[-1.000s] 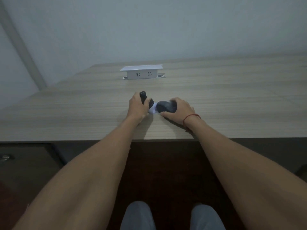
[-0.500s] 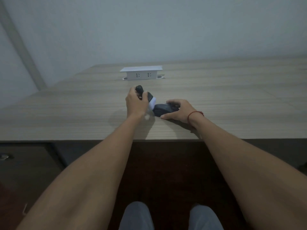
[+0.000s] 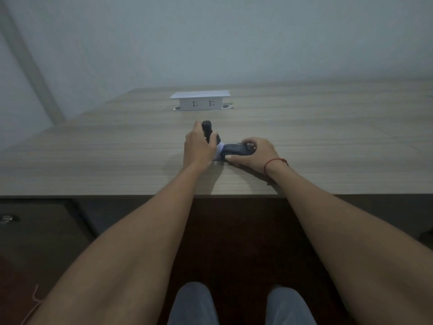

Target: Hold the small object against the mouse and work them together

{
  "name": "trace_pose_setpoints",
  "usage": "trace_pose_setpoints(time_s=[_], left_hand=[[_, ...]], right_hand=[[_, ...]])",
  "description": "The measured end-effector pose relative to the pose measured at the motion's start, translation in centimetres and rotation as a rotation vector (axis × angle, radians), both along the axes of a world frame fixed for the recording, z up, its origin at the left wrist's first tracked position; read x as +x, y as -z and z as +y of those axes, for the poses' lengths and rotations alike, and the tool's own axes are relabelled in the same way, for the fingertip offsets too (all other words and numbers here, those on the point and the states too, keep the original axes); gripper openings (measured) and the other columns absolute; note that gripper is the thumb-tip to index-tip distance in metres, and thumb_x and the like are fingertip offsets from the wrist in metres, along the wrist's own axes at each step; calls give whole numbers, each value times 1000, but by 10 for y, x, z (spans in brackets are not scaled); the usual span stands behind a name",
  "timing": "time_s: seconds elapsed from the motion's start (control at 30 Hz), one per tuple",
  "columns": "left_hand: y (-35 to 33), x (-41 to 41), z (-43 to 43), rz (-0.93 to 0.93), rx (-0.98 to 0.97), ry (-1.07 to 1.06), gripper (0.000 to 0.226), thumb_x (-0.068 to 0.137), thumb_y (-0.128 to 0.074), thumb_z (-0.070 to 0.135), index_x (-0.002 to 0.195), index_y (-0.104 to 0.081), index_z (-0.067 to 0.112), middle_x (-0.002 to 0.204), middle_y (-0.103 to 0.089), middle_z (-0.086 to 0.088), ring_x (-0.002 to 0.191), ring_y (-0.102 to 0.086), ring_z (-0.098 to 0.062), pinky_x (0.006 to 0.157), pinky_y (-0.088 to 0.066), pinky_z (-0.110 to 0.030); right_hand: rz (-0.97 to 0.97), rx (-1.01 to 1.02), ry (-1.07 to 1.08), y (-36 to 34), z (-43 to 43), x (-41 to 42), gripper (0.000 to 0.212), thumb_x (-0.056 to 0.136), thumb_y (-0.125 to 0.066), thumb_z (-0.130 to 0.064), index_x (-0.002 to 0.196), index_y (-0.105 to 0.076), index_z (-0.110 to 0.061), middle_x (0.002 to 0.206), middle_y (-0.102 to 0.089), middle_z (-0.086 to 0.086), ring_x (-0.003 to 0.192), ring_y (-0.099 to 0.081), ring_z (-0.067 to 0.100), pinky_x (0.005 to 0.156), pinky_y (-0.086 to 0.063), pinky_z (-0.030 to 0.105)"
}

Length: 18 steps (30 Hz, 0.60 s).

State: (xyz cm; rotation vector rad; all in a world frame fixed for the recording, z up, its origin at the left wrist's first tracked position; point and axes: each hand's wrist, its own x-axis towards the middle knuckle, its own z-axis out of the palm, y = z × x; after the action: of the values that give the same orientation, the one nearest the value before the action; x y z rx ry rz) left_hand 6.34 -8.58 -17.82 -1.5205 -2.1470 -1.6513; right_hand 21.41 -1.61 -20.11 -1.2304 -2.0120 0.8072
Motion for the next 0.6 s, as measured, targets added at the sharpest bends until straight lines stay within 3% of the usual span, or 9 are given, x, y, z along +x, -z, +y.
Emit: trace_pose_setpoints(time_s=[0.07, 0.27, 0.4, 0.5, 0.6], left_hand=[[6, -7, 0, -49, -46, -26, 30, 91, -62, 18, 118, -55, 7, 114, -65, -16, 103, -64, -28, 90, -55, -39], [-8, -12, 0, -229, 70, -38, 32, 91, -61, 22, 119, -55, 9, 117, -64, -13, 109, -61, -25, 95, -52, -37], [-1, -8, 2, -182, 27, 15, 28, 93, -60, 17, 120, -55, 10, 116, -64, -11, 96, -59, -17, 84, -47, -26], [7, -10, 3, -176, -23, 44, 27, 93, -59, 17, 119, -54, 11, 116, -64, -11, 92, -57, -15, 82, -46, -25], [7, -16, 1, -148, -33, 61, 25, 93, -60, 18, 116, -55, 11, 110, -63, -7, 89, -57, -15, 80, -47, -25]], right_hand=[[-29, 48, 0, 3, 0, -1, 89, 43, -77, -70, 119, -60, -27, 119, -61, -1, 105, -54, 18, 93, -49, 42], [-48, -80, -195, -7, 7, 2, 90, 52, -87, -51, 132, -54, -26, 128, -57, -4, 106, -49, 9, 88, -37, 28], [-60, -145, -261, -15, 8, 1, 92, 55, -91, -38, 137, -49, -28, 136, -53, -3, 119, -45, 12, 97, -32, 29], [-73, -142, -244, -16, 10, 4, 93, 59, -89, -35, 140, -44, -26, 146, -46, -4, 133, -39, 15, 98, -27, 28], [-85, -124, -143, -16, 13, 11, 89, 66, -85, -34, 143, -40, -23, 150, -41, 4, 137, -37, 24, 106, -32, 40]])
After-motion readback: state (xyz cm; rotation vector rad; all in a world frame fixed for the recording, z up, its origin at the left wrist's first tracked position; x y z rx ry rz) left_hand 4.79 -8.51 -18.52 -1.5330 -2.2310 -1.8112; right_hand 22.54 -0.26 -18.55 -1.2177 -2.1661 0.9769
